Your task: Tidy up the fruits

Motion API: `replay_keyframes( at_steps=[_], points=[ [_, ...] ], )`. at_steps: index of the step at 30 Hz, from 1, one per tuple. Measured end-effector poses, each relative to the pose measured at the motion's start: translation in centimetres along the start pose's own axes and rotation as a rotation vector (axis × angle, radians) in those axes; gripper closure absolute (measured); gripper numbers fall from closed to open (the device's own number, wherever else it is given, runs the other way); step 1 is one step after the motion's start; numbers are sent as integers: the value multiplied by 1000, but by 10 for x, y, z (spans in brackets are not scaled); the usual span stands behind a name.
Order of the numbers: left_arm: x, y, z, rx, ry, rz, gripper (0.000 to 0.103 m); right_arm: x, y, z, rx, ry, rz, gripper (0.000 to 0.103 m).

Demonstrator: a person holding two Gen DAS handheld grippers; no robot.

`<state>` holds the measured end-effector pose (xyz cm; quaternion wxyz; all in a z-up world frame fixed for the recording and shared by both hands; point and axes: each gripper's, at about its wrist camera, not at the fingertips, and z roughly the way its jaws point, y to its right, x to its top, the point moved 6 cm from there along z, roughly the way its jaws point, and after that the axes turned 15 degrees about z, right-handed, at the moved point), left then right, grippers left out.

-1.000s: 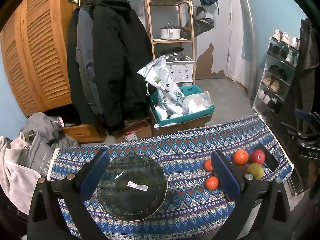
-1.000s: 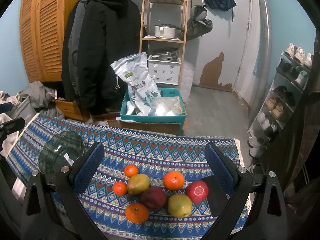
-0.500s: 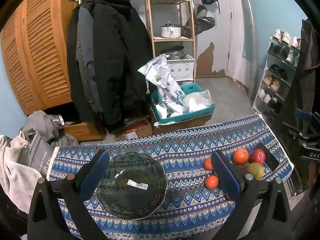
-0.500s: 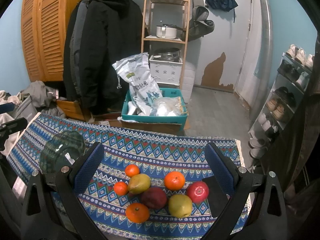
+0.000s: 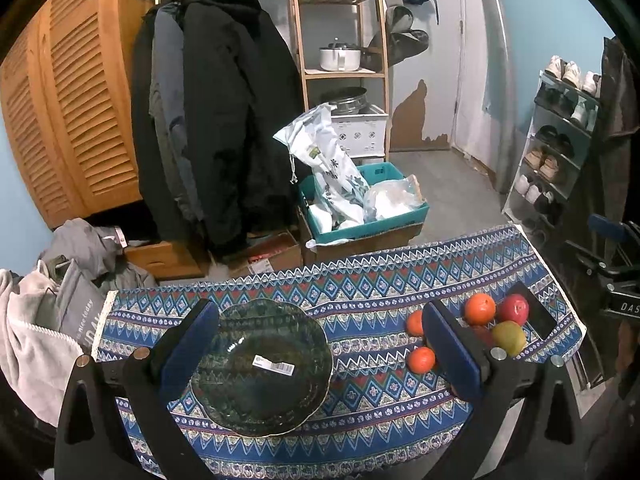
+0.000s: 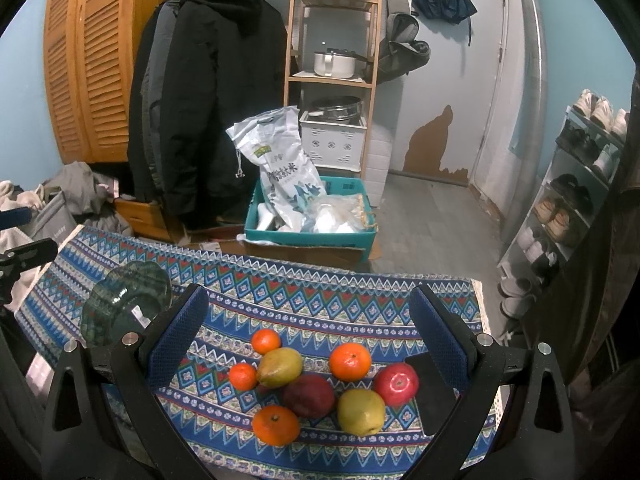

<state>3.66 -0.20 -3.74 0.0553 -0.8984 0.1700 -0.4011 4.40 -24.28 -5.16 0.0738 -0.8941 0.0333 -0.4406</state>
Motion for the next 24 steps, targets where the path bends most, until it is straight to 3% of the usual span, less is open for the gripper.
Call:
replay_keyframes(
  at_steps=[24],
  points=[
    [0,3,0,-6,3,8,0,0,0,0,0,1,1,4]
  ],
)
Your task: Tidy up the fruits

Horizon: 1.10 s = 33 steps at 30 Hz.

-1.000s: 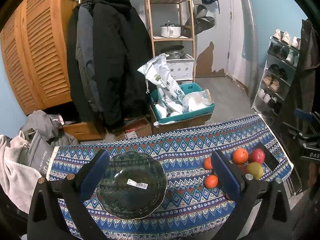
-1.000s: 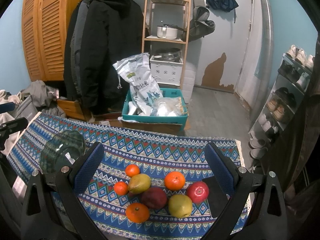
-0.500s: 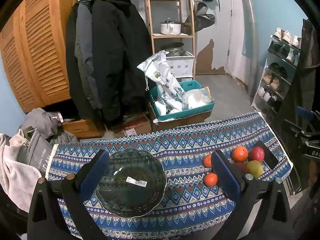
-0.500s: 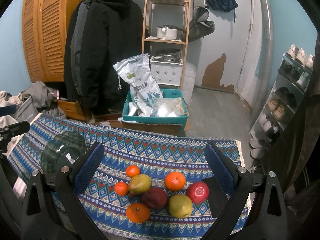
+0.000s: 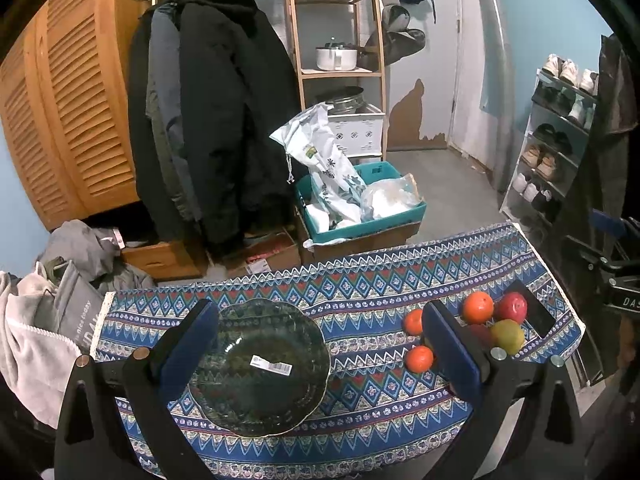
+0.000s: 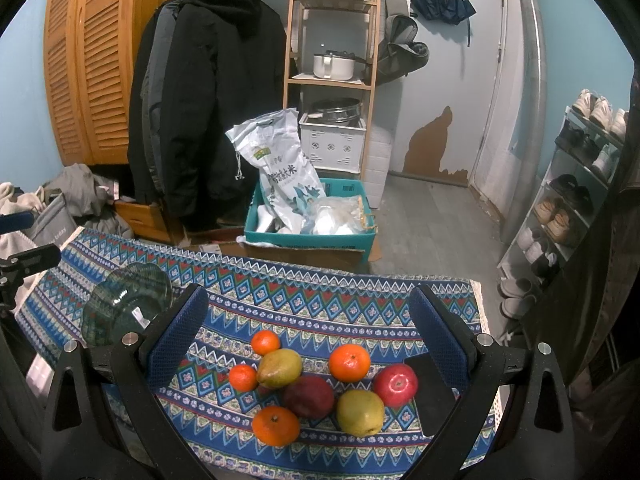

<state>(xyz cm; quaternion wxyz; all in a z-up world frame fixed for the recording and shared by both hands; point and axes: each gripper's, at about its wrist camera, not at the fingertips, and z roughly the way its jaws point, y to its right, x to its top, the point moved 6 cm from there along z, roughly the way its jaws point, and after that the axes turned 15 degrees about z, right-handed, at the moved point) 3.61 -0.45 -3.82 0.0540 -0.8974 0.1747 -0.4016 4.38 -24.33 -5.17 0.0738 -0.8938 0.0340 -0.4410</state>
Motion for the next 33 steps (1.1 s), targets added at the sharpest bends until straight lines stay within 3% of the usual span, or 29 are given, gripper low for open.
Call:
replay_keyframes(
  at_steps=[25,33],
  points=[
    [2,11,3,-18,11,24,0,4,3,-4,-2,2,5,4],
    [1,24,21,-75,-19,24,0,-1,21,5,-24,-28,15,5]
  ],
)
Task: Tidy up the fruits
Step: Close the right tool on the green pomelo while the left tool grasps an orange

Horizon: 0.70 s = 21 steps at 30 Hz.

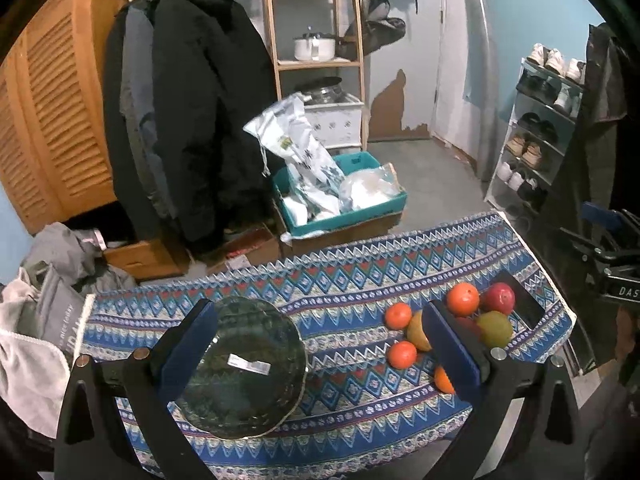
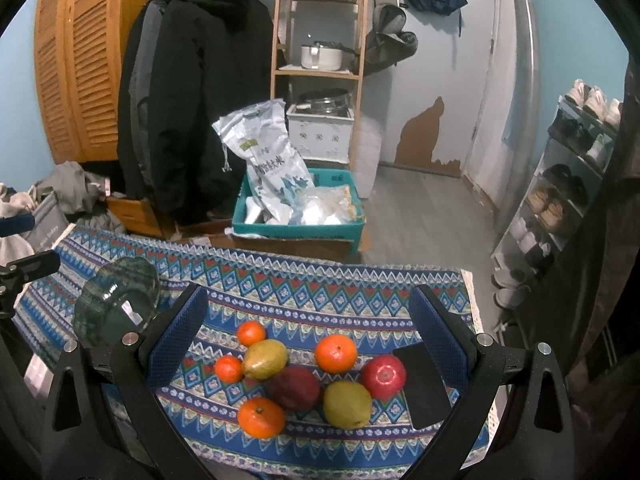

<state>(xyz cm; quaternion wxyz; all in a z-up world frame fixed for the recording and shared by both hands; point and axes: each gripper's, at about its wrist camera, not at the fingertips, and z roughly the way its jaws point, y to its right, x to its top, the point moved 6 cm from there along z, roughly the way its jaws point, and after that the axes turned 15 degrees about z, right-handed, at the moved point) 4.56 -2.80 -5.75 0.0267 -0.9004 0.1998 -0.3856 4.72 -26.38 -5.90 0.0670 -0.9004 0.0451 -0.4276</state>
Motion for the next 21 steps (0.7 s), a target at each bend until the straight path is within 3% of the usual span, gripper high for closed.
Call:
replay_keyframes(
  at_steps=[12,21],
  points=[
    [-10,30,45,-72,-99,38,0,-24,38,24,-92,-85,9,5],
    [-24,54,87,-120,-206,79,0,-54,69,54,-143,-199,34,5]
  ],
)
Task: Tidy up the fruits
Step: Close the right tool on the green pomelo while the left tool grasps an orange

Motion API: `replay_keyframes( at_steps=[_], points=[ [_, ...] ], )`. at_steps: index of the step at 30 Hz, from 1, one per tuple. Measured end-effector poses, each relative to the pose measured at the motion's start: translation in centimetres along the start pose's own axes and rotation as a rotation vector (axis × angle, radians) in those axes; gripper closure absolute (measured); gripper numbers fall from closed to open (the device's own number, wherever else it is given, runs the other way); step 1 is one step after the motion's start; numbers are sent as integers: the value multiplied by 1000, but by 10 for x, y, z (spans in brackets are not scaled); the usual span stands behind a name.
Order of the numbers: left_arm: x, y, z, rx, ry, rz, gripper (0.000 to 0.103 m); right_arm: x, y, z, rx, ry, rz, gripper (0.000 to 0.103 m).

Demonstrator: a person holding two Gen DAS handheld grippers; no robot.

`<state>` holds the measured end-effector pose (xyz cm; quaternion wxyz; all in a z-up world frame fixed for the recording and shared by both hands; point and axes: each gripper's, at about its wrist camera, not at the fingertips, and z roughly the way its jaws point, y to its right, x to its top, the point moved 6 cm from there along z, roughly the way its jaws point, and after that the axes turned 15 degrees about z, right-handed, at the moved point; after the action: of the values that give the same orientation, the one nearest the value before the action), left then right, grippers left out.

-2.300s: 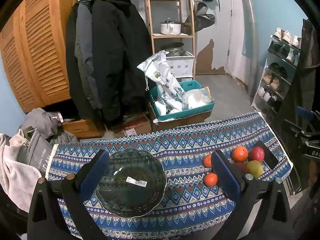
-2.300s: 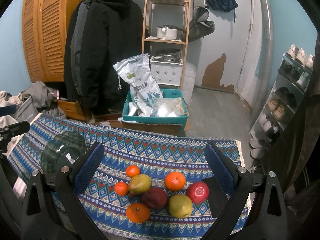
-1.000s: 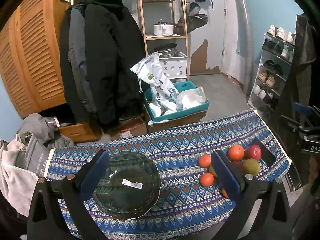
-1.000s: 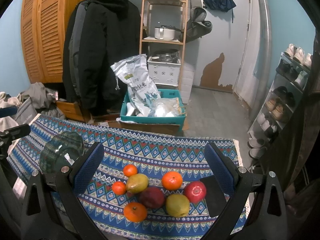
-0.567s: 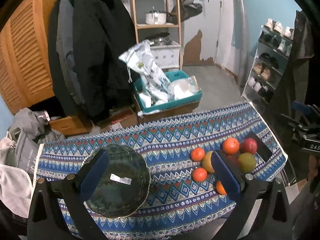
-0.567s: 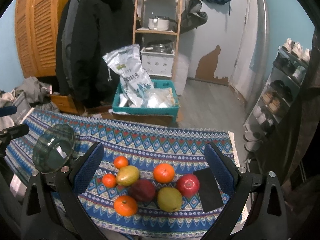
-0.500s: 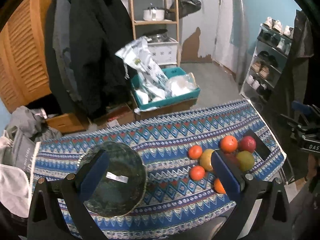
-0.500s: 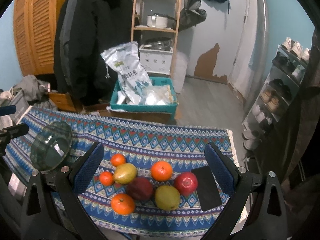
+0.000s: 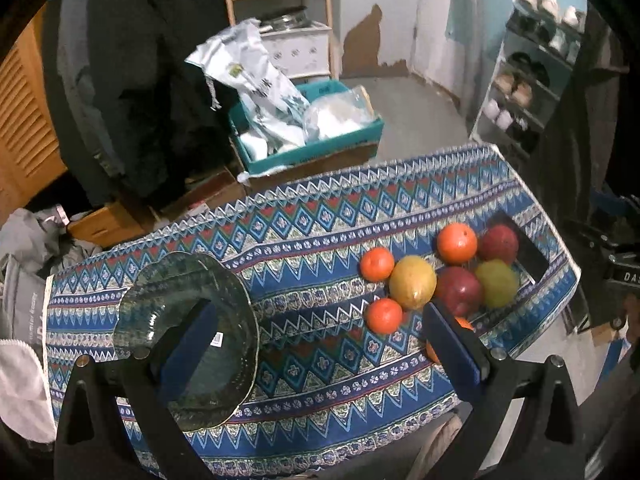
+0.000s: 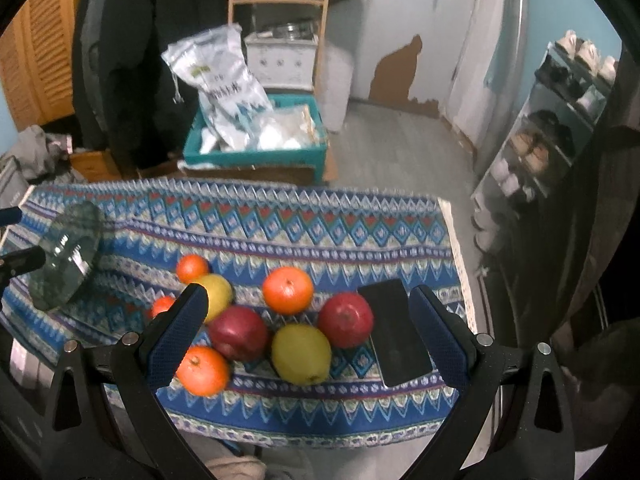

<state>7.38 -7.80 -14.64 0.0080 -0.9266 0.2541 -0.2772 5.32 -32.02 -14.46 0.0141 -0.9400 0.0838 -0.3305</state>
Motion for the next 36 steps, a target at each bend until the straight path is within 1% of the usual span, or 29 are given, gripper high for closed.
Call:
replay_keyframes(
  at_steps=[2,4,5,9,10,16,21,25,27,29,31,34,36],
  points=[
    [0,5,9,-4,-19,18,0,-6,8,13,-8,-41,15,5],
    [0,7,15,-20,-30,11,0,-12,16,24,-25,-76,24,5],
    [1,9,19,-34,-33,6,0,-14,19,28,-32,-89,24,5],
    [3,17,41,-42,-66,17,0,-27,28,49,-53,-152,17,5],
    [3,19,47,-47,-75,19,0,-31,30,57,-60,-180,9,5],
    [-7,29,81,-79,-128,23,0,-54,28,89,-65,-289,-26,5],
    [-20,38,103,-105,-164,32,0,-74,31,114,-74,-361,-37,5],
    [-28,42,119,-140,-191,19,0,-84,30,127,-72,-395,-55,5],
    [-32,43,127,-141,-206,17,0,-88,29,134,-83,-408,-70,5],
    [-35,43,134,-147,-220,11,0,-91,26,141,-72,-418,-76,8],
    [-36,44,138,-157,-224,4,0,-92,22,146,-58,-427,-86,8],
    [-36,46,141,-169,-223,8,0,-97,17,155,-64,-444,-109,9],
    [-34,50,143,-173,-223,21,0,-99,16,160,-61,-446,-120,11]
  ],
)
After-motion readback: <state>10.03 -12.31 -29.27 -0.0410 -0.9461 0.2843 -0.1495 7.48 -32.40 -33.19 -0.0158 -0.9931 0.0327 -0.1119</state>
